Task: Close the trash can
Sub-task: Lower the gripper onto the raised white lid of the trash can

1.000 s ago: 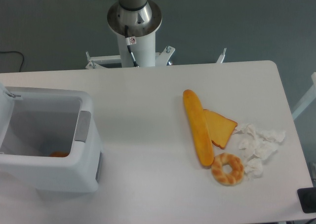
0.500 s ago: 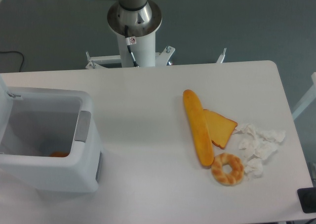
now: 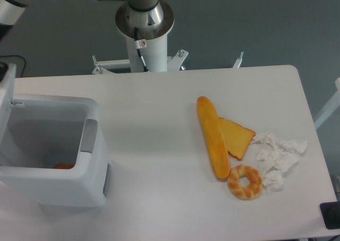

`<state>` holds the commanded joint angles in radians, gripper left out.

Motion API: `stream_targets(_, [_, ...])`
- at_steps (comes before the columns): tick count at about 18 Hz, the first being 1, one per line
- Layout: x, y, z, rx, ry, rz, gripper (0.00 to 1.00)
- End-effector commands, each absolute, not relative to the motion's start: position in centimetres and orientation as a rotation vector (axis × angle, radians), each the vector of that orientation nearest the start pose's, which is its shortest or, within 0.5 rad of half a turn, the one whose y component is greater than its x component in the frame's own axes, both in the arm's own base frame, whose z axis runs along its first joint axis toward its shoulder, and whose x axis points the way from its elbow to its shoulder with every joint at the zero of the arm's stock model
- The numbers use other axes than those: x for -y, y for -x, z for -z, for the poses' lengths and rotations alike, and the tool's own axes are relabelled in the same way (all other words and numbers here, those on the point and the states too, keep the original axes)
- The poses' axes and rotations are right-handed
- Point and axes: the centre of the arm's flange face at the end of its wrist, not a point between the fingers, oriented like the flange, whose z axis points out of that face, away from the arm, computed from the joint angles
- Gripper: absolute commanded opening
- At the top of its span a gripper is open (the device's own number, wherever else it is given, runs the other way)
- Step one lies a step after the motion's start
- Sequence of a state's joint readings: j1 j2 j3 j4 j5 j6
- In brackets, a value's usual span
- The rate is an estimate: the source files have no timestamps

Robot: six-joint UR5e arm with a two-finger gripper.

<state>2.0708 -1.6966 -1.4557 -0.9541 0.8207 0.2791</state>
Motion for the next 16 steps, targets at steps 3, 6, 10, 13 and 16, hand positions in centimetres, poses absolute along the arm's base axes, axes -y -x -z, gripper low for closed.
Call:
stream_targets(3, [-59.7,10.3,-56.5,-0.026,2.301,0.521,1.00])
stream_targets(6, [-59.6,10.7,-55.8,-0.042,2.310,0.504,1.00])
stream_targets(10, [-59.4,11.6,-55.5,-0.023,2.313,0.500,1.00])
stream_targets(13, [-59.2,12.3,-55.1,-0.035,2.315,0.487,1.00])
stream_targets(16, [-59.0,13.0,-54.8,-0.036,2.315,0.476,1.00])
